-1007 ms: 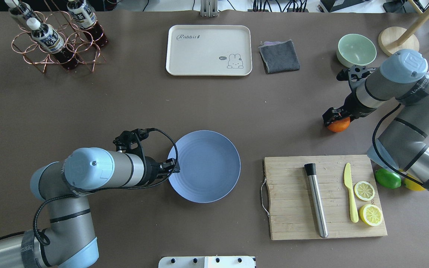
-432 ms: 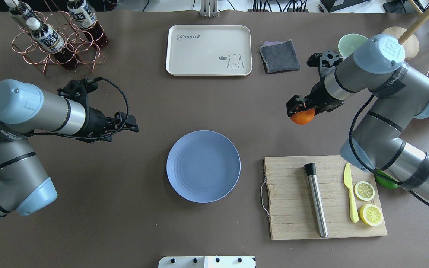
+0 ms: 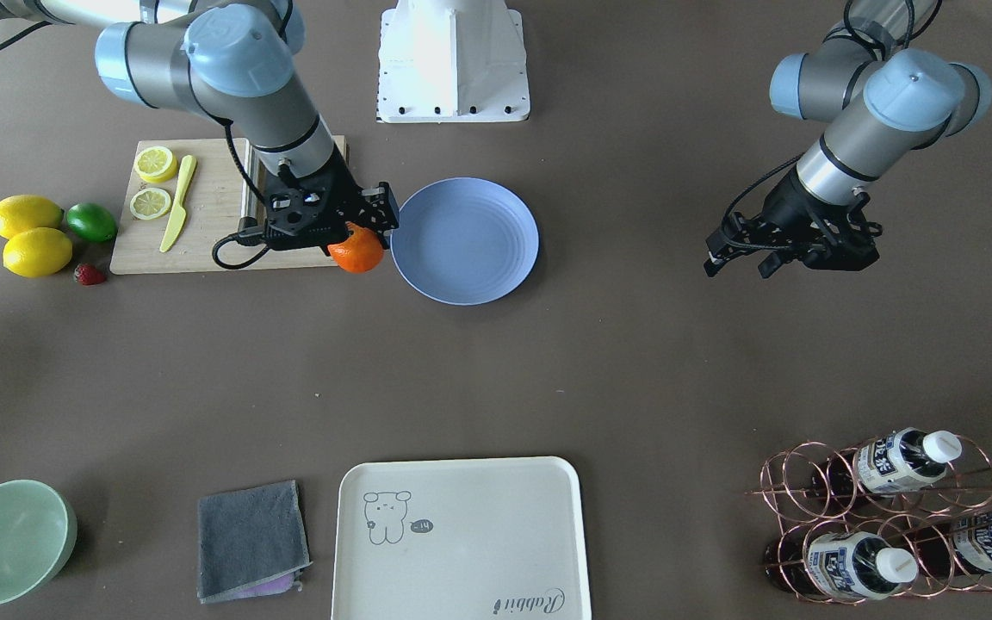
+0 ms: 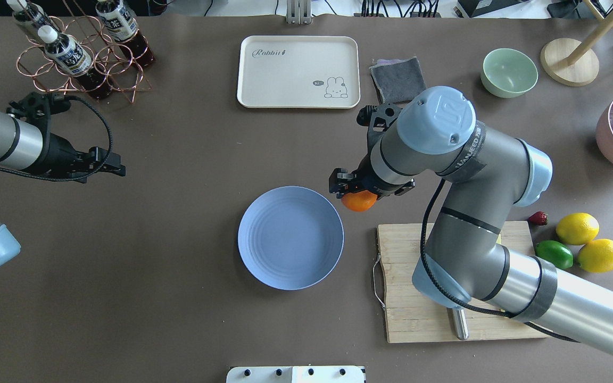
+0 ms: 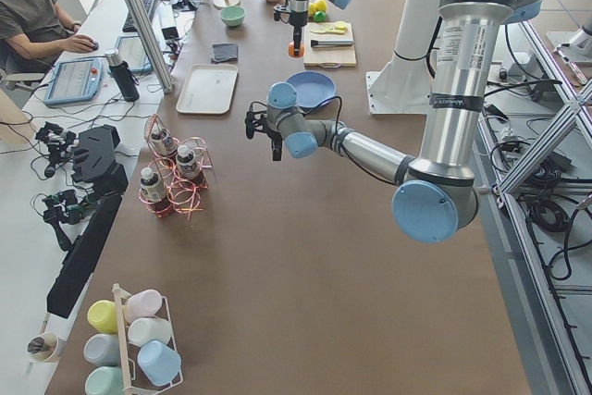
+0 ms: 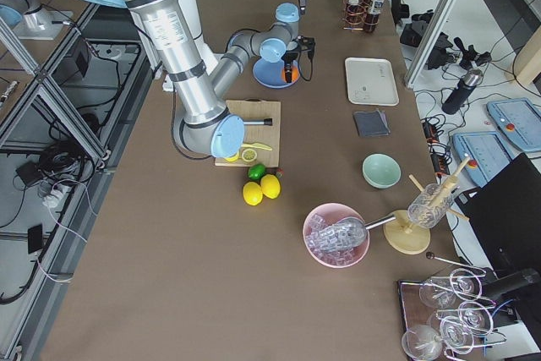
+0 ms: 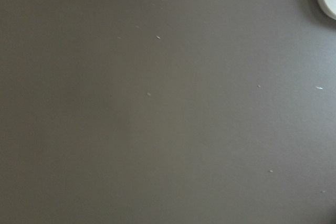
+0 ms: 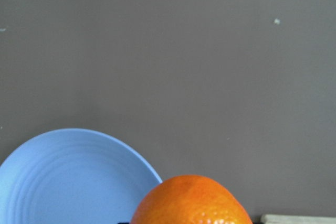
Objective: Pick orange to plate
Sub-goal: 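Carry the orange over the blue plate with the right gripper while the left arm withdraws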
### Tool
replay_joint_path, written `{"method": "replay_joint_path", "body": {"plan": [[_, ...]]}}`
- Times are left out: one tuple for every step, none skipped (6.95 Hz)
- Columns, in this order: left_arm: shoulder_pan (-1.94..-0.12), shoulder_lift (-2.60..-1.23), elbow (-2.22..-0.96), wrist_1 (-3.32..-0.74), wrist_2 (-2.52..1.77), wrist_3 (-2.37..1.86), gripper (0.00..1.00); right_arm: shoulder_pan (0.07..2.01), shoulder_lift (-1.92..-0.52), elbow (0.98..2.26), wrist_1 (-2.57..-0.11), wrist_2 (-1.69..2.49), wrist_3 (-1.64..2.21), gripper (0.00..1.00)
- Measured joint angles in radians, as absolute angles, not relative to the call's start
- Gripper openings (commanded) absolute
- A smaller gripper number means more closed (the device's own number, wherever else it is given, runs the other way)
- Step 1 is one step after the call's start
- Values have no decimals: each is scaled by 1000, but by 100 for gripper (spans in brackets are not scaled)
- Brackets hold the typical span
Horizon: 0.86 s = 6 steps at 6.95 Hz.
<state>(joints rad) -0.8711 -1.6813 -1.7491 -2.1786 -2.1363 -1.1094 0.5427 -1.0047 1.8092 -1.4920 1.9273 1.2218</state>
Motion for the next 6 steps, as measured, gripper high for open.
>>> {"method": "replay_joint_path", "body": {"plan": [[-898, -1656, -1728, -2182, -2140, -1037, 96, 488, -966, 1789, -1505, 1883, 1255, 0], [-920, -1636, -1709, -2186, -2141, -981, 96, 447, -911, 1741, -1509, 1850, 1292, 0], [-938, -1623, -1695, -2188, -2142, -944, 96, 418, -859, 1680, -1508, 1818, 1320, 0], [-947, -1614, -1685, -2189, -2142, -923, 96, 403, -832, 1631, -1504, 1799, 1331, 0], [-952, -1607, -1680, -2190, -2142, -911, 96, 396, -822, 1600, -1502, 1788, 1333, 0], [-957, -1603, -1678, -2190, -2142, -906, 96, 390, -816, 1576, -1493, 1780, 1333, 0]]}}
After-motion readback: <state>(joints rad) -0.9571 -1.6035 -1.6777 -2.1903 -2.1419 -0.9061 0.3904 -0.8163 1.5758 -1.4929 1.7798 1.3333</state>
